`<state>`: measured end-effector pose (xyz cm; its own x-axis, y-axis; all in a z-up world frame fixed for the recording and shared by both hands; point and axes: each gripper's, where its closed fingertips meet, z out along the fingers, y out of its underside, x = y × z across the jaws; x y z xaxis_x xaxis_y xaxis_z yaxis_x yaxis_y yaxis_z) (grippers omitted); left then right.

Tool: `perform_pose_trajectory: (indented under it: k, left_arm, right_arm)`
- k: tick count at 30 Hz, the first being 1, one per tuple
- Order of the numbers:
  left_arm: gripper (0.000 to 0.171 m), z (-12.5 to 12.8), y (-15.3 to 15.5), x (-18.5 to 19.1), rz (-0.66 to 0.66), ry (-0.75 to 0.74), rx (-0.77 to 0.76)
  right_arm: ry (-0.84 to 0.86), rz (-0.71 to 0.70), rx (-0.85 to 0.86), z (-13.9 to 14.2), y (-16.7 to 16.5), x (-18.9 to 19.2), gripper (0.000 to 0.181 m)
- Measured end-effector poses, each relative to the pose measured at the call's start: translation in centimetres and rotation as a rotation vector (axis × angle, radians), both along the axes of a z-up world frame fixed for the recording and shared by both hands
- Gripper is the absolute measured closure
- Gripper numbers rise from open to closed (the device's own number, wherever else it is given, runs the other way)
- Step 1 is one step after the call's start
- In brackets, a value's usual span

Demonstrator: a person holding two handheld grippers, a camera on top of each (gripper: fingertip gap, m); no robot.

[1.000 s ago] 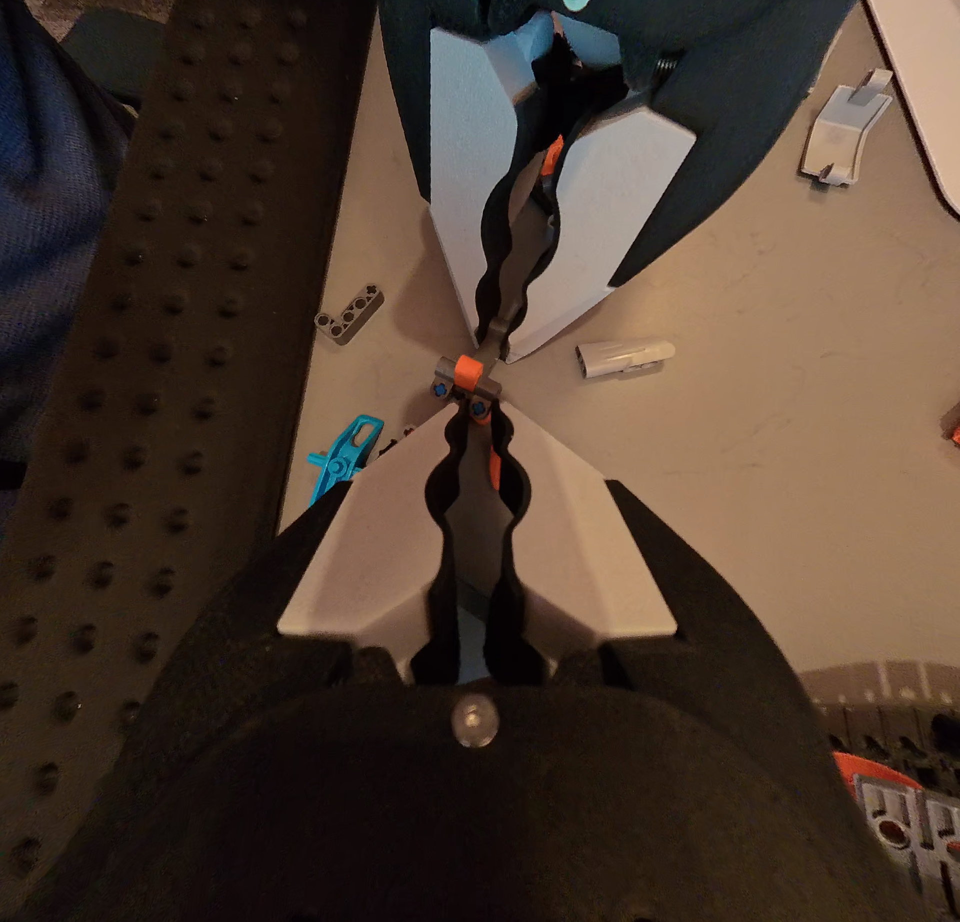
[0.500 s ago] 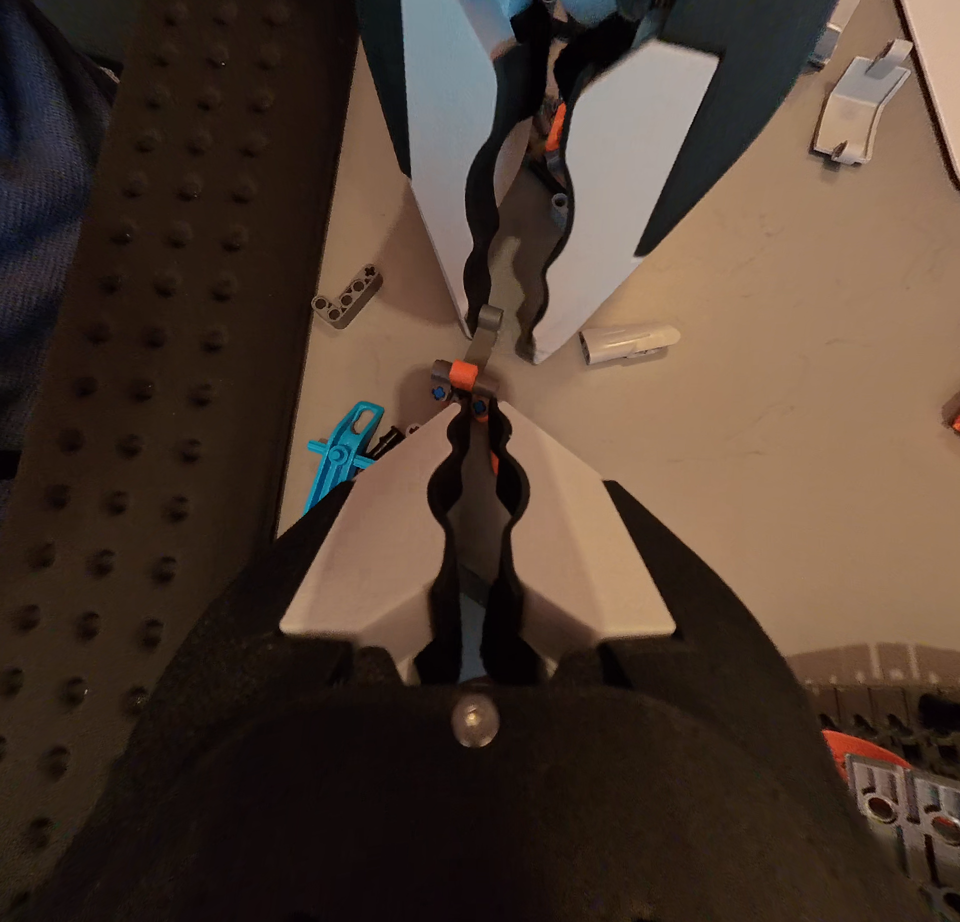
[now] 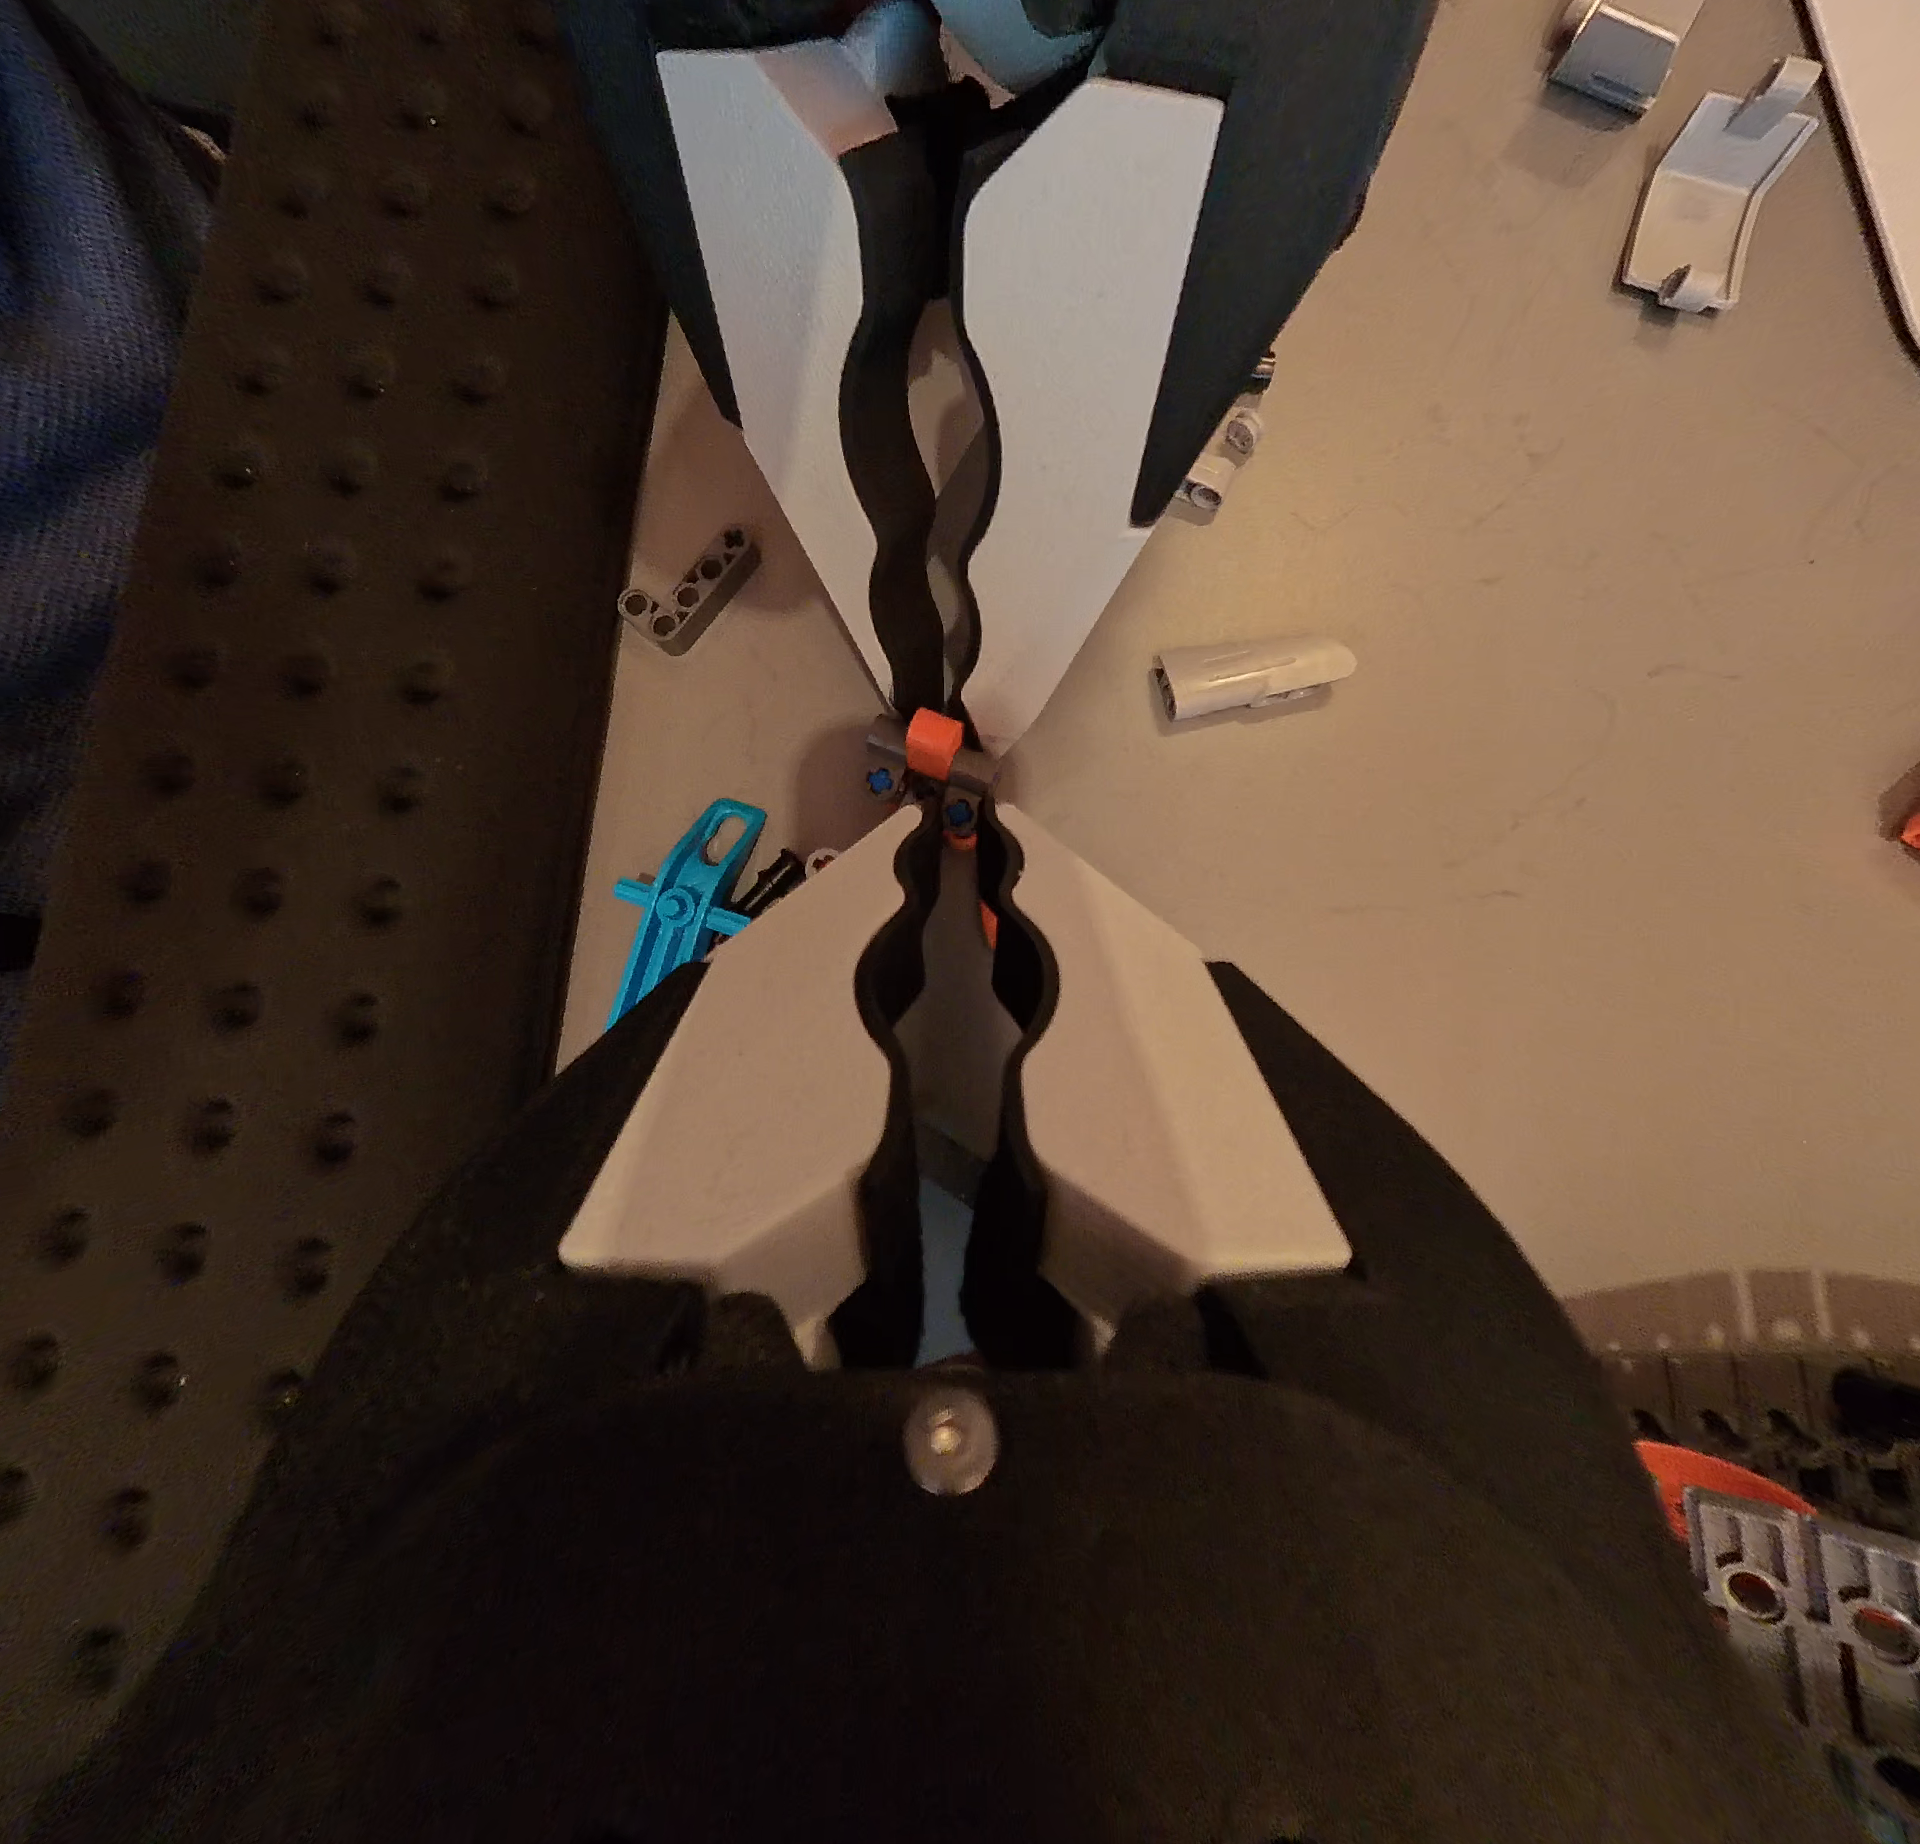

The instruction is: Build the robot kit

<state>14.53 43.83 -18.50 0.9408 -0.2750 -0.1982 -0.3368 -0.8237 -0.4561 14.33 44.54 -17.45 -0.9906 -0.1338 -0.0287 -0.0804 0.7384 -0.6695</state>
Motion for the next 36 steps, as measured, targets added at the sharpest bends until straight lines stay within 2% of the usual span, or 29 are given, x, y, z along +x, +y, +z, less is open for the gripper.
perform_pose_trajectory:
  k: [16, 29, 36]
  left_arm:
    - [0.165, -0.29, 0.14, 0.12, -0.022, 0.048, -0.049]
    - [0.166, -0.38, 0.10, 0.18, -0.038, 0.012, -0.093]
    - [0.166, -0.54, 0.10, 0.18, -0.031, 0.058, -0.086]
  right_arm:
    - [-0.008, -0.013, 0.083, -0.15, 0.34, 0.20, 0.178]
    - [-0.110, -0.010, 0.133, -0.20, 0.35, 0.23, 0.178]
    - [-0.017, -0.012, 0.103, -0.20, 0.35, 0.37, 0.178]
